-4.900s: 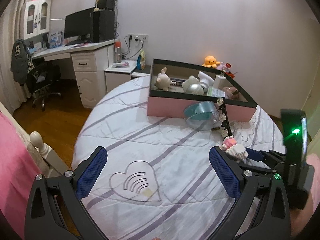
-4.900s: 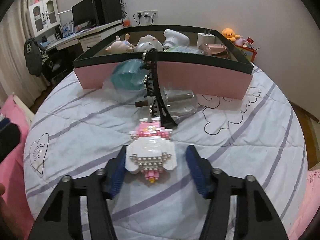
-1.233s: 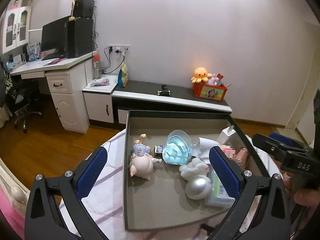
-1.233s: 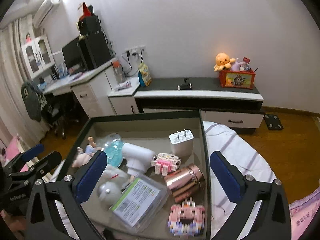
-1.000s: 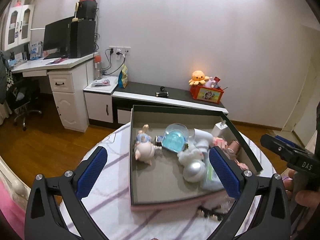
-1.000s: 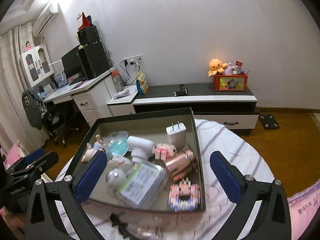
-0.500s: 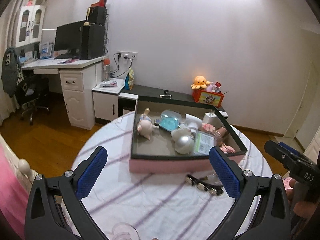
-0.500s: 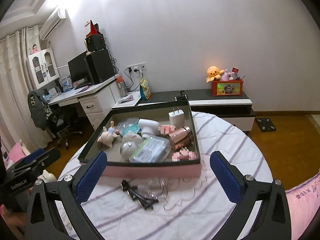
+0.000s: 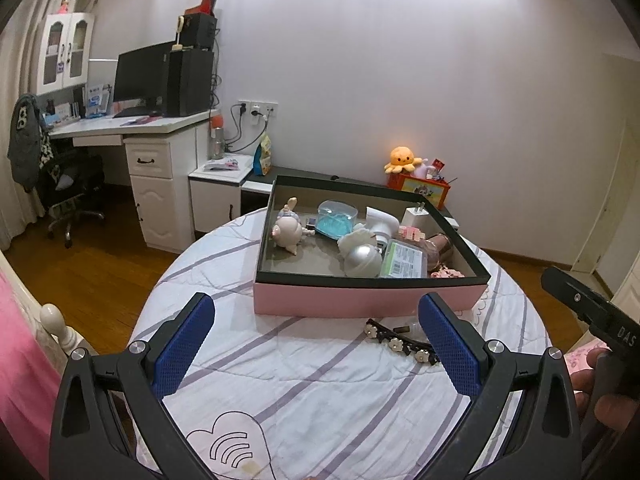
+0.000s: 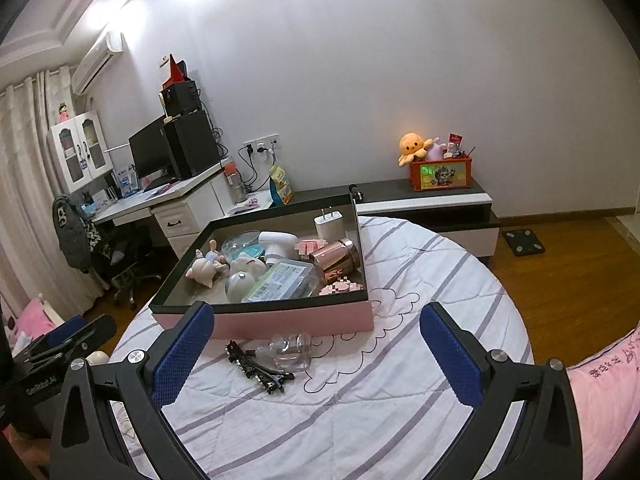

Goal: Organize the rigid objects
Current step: 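Withdraw both tools from the box back over the bed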

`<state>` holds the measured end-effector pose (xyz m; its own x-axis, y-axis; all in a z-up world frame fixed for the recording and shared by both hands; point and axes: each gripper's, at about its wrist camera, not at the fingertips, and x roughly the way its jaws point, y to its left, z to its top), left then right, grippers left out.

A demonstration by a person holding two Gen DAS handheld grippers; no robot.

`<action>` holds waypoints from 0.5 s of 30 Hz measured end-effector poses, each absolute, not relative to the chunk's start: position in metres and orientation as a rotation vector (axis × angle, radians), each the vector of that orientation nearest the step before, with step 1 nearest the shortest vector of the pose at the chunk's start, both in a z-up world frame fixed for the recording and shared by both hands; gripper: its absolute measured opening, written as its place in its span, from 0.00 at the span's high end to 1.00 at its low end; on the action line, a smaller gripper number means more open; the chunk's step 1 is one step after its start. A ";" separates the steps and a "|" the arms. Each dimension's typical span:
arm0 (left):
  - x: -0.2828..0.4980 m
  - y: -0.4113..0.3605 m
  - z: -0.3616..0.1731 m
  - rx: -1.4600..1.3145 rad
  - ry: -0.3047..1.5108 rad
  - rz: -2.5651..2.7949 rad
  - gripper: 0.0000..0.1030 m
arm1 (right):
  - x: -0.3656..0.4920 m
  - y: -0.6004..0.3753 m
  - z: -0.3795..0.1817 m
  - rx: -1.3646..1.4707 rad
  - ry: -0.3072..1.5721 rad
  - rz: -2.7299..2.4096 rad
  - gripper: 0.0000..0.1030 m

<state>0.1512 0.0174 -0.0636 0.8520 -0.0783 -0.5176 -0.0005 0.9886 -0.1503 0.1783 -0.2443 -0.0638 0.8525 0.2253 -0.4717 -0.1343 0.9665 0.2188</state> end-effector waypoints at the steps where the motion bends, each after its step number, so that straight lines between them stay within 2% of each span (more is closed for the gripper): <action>1: 0.151 0.017 -0.065 -0.148 0.553 -0.044 0.00 | 0.178 -0.242 -0.064 0.181 0.518 0.192 0.00; 15: 0.147 0.024 -0.082 -0.174 0.574 -0.044 0.00 | 0.185 -0.216 -0.091 0.123 0.601 0.219 0.00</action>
